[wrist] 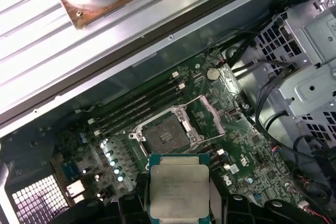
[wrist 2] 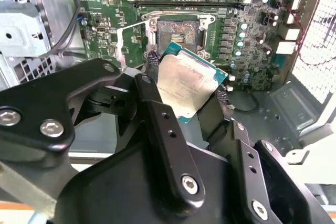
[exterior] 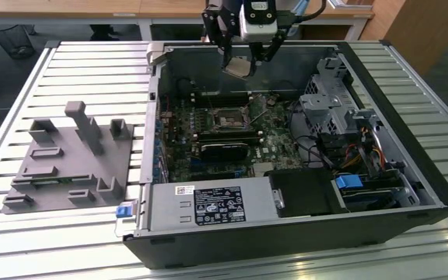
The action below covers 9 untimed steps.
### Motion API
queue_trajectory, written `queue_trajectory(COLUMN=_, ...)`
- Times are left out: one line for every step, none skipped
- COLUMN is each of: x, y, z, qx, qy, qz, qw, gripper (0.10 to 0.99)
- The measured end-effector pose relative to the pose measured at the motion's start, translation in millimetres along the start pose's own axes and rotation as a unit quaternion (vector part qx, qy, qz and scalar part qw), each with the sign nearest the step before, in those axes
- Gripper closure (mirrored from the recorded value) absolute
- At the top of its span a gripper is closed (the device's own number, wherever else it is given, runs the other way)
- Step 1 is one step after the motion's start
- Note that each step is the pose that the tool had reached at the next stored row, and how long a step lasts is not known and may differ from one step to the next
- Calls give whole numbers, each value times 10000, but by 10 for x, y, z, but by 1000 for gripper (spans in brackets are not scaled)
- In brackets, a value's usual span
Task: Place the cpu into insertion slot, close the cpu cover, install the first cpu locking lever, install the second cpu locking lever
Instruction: 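Place the cpu into insertion slot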
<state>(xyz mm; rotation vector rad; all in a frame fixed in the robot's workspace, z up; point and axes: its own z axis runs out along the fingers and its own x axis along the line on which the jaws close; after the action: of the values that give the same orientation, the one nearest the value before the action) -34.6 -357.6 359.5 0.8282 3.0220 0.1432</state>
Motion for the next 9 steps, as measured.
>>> queue_trajectory(x=1, y=-1, z=1, qx=-1, qy=-4, qz=40, qw=10000, gripper=545)
queue_trajectory(x=2, y=-1, z=1, qx=-2, qy=-7, qz=78, qw=10000, gripper=545)
queue_trajectory(x=3, y=-2, z=1, qx=-2, qy=-10, qz=112, qw=9999, gripper=545)
queue_trajectory(x=4, y=-3, z=1, qx=-3, qy=-13, qz=144, qw=9999, gripper=545)
queue_trajectory(x=6, y=-3, z=1, qx=-4, qy=-16, qz=175, qw=9998, gripper=545)
queue_trajectory(x=7, y=-4, z=1, qx=-4, qy=-18, qz=204, qw=9998, gripper=545)
queue_trajectory(x=7, y=-4, z=1, qx=-5, qy=-21, qz=231, qw=9997, gripper=545)
queue_trajectory(x=9, y=-5, z=1, qx=-5, qy=-23, qz=254, qw=9997, gripper=545)
queue_trajectory(x=9, y=-5, z=1, qx=-6, qy=-25, qz=279, qw=9996, gripper=545)
